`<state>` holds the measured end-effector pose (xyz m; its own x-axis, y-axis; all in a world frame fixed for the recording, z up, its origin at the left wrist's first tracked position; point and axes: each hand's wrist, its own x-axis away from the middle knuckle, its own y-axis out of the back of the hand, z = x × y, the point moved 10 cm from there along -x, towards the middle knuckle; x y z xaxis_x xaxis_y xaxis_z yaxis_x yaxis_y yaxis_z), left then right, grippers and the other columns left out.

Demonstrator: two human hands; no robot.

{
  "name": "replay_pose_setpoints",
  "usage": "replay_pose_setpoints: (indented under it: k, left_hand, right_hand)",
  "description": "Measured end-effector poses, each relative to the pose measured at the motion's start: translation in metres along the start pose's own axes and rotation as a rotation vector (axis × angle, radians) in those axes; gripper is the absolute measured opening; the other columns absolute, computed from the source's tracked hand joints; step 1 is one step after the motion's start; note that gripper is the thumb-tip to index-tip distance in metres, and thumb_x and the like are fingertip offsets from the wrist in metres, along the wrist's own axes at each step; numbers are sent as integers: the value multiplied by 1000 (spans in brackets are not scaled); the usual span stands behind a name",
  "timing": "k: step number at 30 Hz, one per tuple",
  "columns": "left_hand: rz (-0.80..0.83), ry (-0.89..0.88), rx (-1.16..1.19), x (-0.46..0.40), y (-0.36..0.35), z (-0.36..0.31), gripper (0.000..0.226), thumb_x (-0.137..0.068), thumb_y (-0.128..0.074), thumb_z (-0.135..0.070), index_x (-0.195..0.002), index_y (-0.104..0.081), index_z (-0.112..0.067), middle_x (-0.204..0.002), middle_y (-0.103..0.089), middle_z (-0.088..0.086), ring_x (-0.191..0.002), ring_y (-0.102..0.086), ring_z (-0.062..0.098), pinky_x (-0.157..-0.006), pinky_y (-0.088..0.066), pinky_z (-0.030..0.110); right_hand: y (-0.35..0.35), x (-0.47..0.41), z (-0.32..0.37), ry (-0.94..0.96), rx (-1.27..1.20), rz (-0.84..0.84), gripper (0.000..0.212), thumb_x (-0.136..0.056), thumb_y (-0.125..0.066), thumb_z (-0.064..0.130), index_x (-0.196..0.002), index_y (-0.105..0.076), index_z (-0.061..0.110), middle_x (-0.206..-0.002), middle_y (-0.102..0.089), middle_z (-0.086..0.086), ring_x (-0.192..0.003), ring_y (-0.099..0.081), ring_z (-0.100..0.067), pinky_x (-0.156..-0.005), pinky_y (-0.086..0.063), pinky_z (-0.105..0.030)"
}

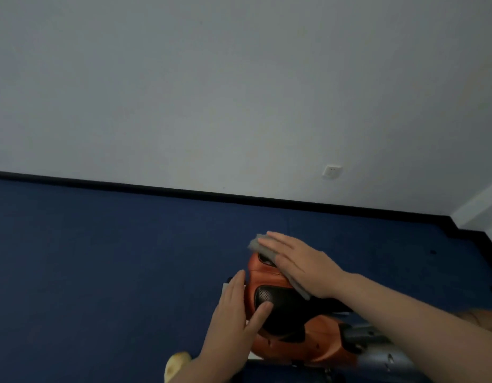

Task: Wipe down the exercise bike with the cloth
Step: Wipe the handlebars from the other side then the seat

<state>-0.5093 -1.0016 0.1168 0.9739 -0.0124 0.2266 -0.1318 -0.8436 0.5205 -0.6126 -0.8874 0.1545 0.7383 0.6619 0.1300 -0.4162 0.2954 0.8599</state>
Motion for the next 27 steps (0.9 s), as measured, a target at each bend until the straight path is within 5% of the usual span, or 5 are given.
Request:
replay_pose_setpoints:
  k: [6,11,15,19,27]
  left_hand:
    - [120,-186,-126,-25,9,-11,98,-67,-44,-89,-137,16,-55,-150,4,-33,-140,-1,-10,-119,-12,26]
    - [280,-278,40,-54,13,-18,104,-69,-64,-78,-146,0,-52,-151,-3,-41,-143,-9,-8,-117,-24,29]
    - [251,-256,68,-95,27,-28,70,-81,-37,-81,-144,-21,-53,-153,-26,-25,-140,-22,-8,-118,-22,27]
    - [393,-343,55,-127,11,-59,42,-92,-32,-54,-133,-37,-49,-149,-35,-23,-134,-27,-16,-117,-21,19]
    - [746,-417,57,-130,-32,-65,65,-90,-23,-53,-147,-35,-24,-149,-38,-11,-126,-34,-17,-96,-22,-6]
  right_hand:
    - [6,-23,1,-350,138,-151,37,-102,-17,41,-127,-44,46,-134,-50,9,-117,-52,-20,-90,-45,-41]
    - [-11,34,23,-262,277,-253,55,-98,-8,52,-152,-3,43,-162,-10,8,-147,-11,-15,-117,-11,-37]
    - [-12,70,-7,-435,239,-245,57,-93,5,59,-148,16,46,-159,11,14,-148,8,-7,-115,18,-28]
    - [-4,64,-22,-790,259,-344,64,-94,7,56,-153,9,32,-163,2,7,-148,8,-10,-118,15,-36]
    - [-11,50,20,-1278,163,-548,65,-97,2,50,-155,1,21,-163,2,-5,-149,11,-19,-116,20,-42]
